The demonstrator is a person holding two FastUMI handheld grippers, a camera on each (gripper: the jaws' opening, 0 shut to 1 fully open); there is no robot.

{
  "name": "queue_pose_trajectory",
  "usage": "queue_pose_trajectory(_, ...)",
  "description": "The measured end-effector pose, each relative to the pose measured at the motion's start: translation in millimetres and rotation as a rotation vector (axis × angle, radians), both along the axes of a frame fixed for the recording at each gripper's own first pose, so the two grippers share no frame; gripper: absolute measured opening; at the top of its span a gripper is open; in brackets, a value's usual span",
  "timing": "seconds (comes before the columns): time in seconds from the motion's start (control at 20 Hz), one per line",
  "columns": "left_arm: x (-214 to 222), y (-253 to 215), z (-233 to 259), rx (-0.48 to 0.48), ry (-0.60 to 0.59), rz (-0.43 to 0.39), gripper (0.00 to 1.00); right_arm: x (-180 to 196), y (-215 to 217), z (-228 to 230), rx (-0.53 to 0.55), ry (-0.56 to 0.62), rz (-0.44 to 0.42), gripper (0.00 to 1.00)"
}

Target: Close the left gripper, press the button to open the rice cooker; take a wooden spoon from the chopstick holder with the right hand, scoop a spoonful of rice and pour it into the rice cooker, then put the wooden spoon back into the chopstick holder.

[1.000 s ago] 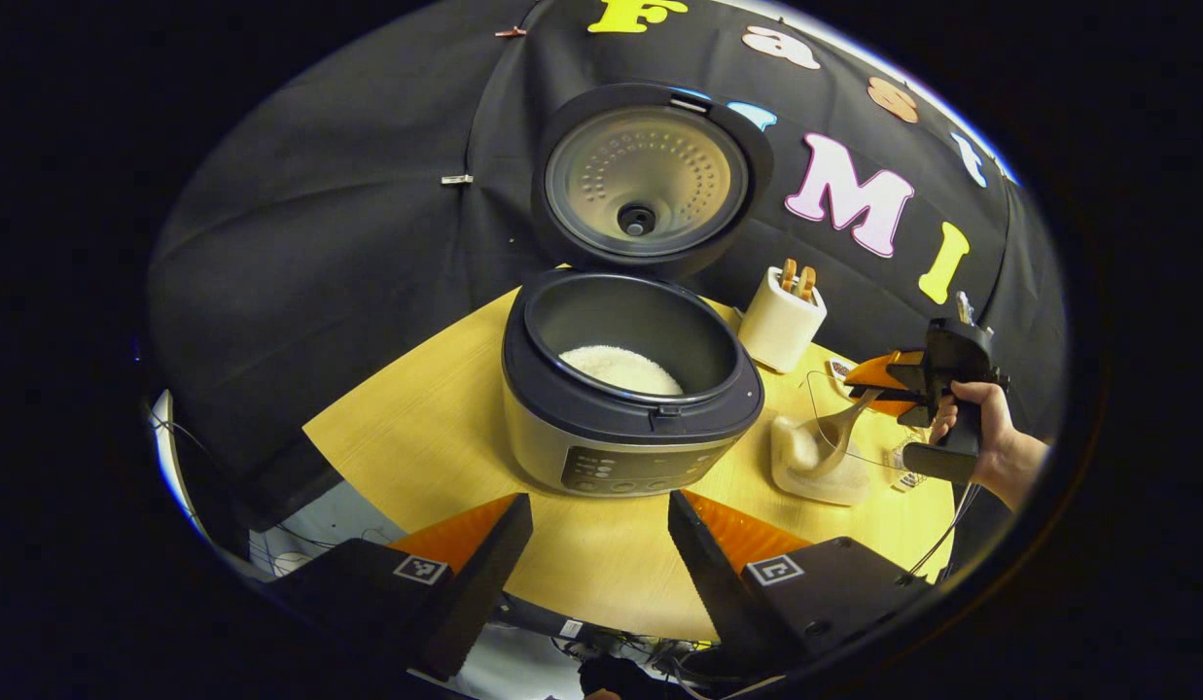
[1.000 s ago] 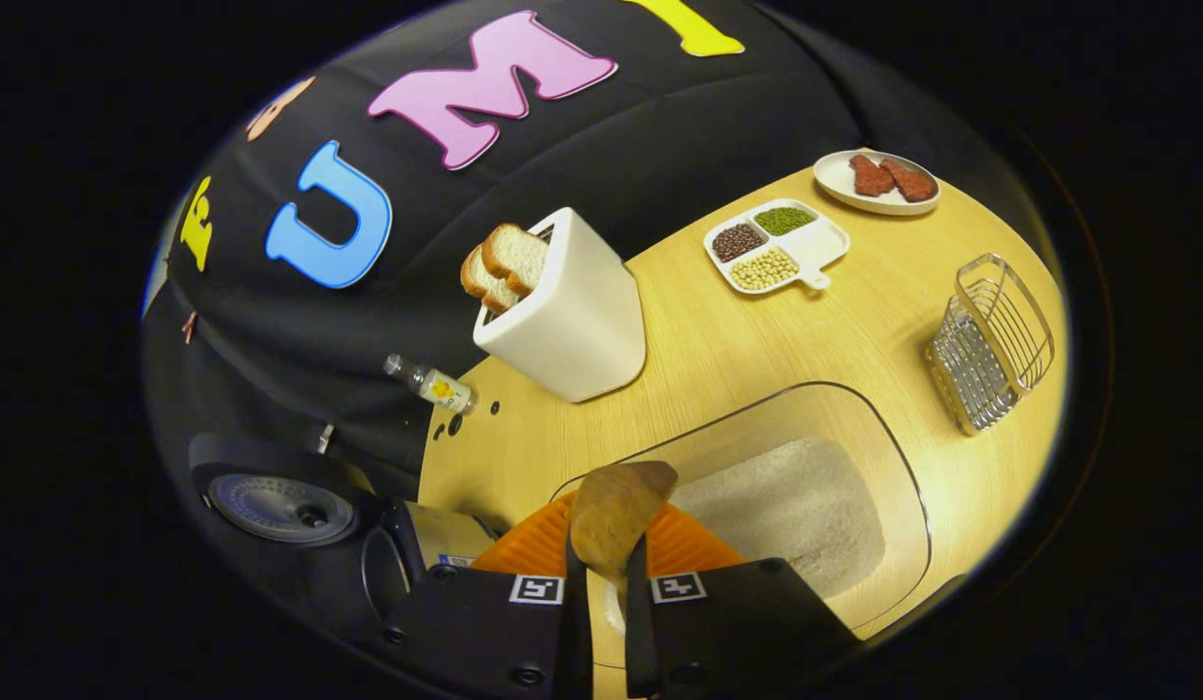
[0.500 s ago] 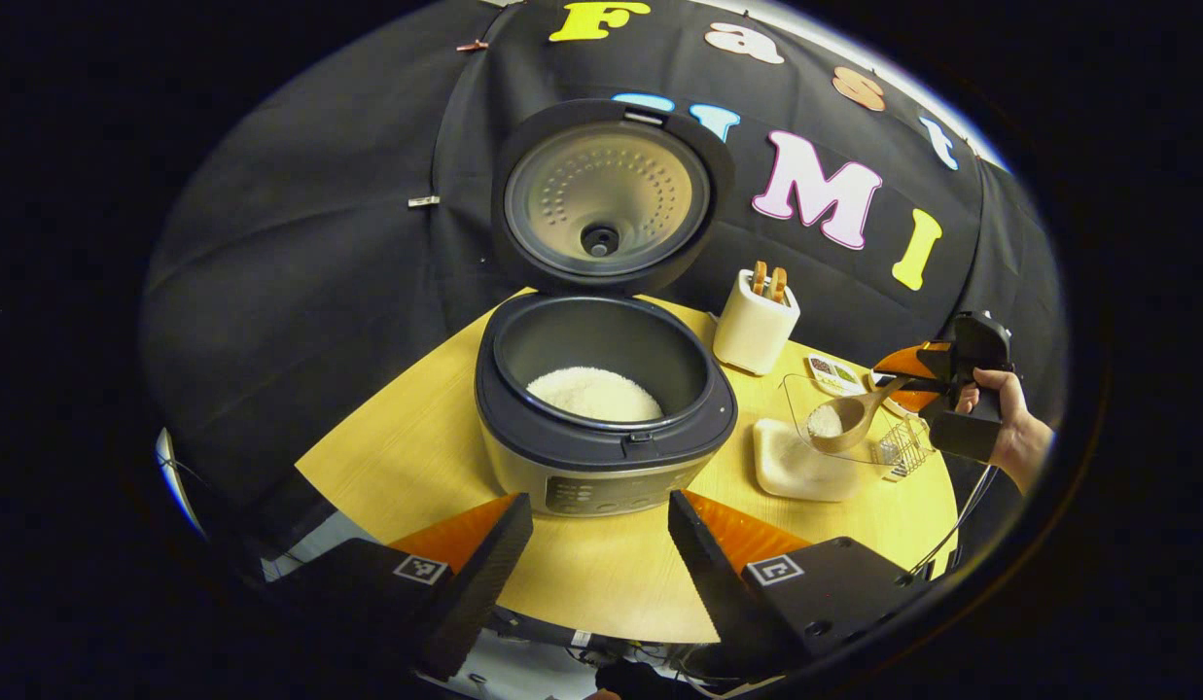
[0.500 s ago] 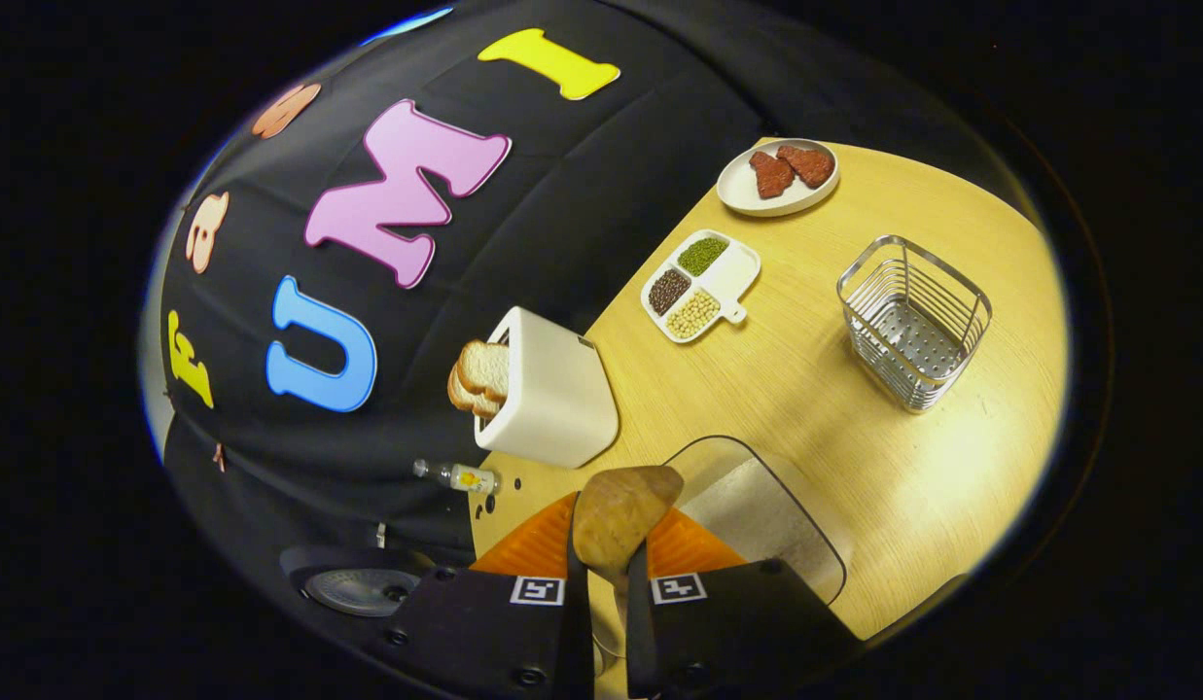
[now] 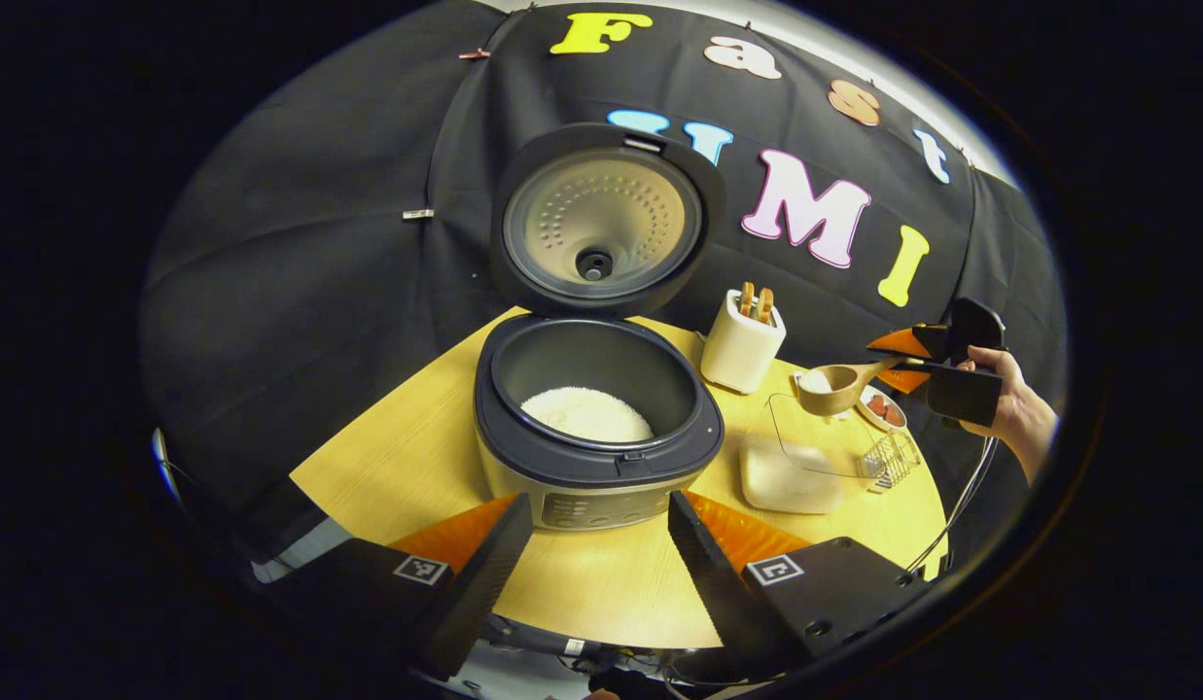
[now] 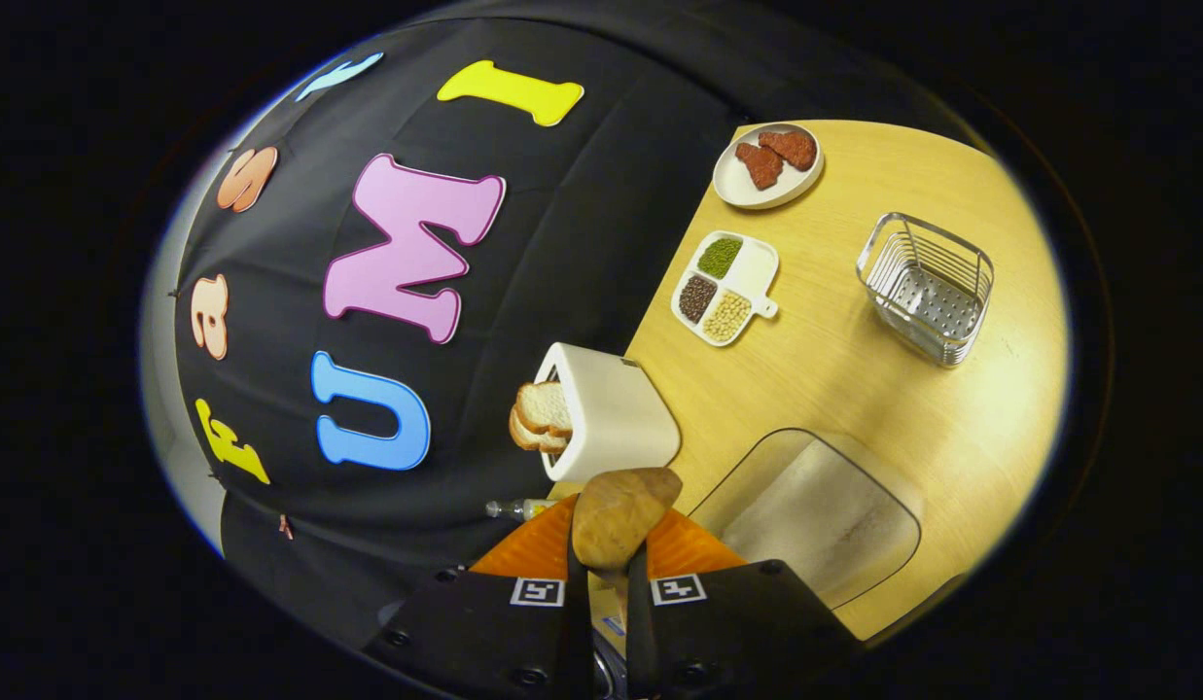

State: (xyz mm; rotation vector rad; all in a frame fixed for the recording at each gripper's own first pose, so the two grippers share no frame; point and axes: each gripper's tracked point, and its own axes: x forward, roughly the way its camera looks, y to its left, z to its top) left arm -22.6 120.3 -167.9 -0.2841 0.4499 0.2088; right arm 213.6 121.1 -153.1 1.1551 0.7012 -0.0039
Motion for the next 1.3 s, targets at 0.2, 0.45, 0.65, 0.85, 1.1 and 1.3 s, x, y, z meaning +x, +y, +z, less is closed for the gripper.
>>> queue_pose_trajectory(0.2, -3.1, 11.1, 6.3, -0.012, -0.023, 0.03, 0.96, -1.3, 43.0, 36.5, 0.027, -0.057, 0.077, 0.17)
queue_pose_trajectory(0.45, -10.5, 28.9, 10.5, 0.041, -0.029, 0.043, 0.95, -15.7, 123.7, 72.0, 0.017, -0.144, 0.235, 0.17)
queue_pose_trajectory(0.65, -18.7, 38.8, 11.0, 0.019, -0.046, 0.071, 0.96, -34.2, 183.5, 79.4, -0.041, -0.199, 0.358, 0.17)
queue_pose_trajectory(0.85, -26.4, 43.3, 13.3, 0.004, -0.078, 0.08, 0.96, -53.8, 232.8, 76.9, -0.238, -0.342, 0.494, 0.17)
queue_pose_trajectory(1.1, -26.8, 56.2, 8.9, 0.0, -0.063, 0.098, 0.95, -70.1, 276.2, 57.5, -0.41, -0.459, 0.647, 0.17)
queue_pose_trajectory(1.3, -27.4, 66.4, 13.1, 0.039, -0.054, 0.089, 0.96, -83.5, 304.4, 48.0, -0.526, -0.578, 0.765, 0.17)
